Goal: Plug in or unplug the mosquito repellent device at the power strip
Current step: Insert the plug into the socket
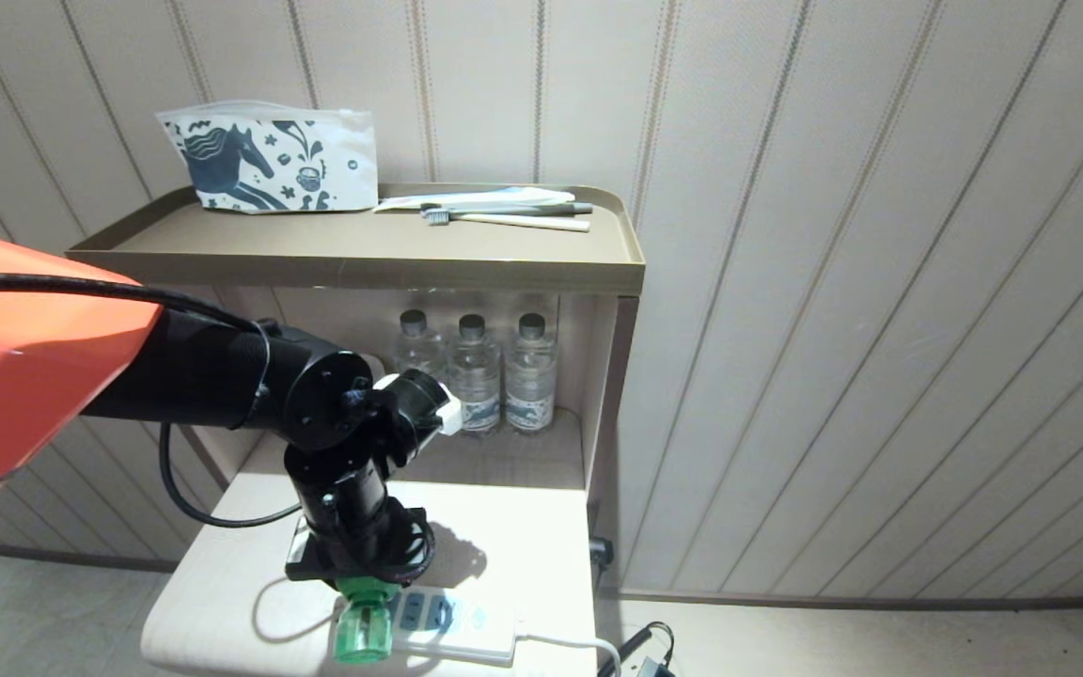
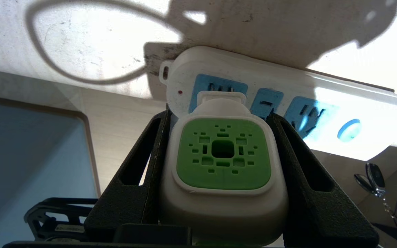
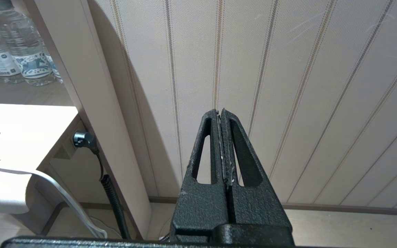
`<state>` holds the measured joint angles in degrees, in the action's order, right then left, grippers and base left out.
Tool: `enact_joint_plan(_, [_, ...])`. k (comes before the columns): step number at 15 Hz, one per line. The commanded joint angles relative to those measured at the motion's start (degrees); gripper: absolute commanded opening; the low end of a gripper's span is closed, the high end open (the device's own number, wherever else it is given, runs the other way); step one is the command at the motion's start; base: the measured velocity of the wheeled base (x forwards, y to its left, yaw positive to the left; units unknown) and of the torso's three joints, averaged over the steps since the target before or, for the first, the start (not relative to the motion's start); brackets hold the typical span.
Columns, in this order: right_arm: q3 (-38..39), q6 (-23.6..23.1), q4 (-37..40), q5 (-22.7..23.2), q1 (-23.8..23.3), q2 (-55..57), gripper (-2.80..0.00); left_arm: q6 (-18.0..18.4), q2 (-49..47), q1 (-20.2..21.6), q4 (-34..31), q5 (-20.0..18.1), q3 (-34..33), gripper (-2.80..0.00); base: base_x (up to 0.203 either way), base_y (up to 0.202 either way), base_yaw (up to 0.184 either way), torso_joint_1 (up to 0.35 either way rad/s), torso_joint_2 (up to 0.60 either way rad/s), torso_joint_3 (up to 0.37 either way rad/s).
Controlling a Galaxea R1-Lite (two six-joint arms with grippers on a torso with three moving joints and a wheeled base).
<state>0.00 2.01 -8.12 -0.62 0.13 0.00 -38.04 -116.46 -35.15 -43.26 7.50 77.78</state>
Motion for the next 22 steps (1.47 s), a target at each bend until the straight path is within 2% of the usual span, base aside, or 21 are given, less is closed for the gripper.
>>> enact_joint_plan(1, [0.0, 0.0, -0.1, 0.0, 0.0, 0.0, -2.80, -0.3, 0.2, -0.4, -0.2, 0.1, 0.5, -2.80, 0.000, 0.000, 0.000, 0.000, 0.00, 0.000])
enact_joint_plan(22, [0.0, 0.0, -0.1, 0.0, 0.0, 0.0, -2.80, -0.3, -0.2, -0.8, 0.0, 0.2, -1.6, -2.80, 0.000, 0.000, 0.000, 0.000, 0.00, 0.000])
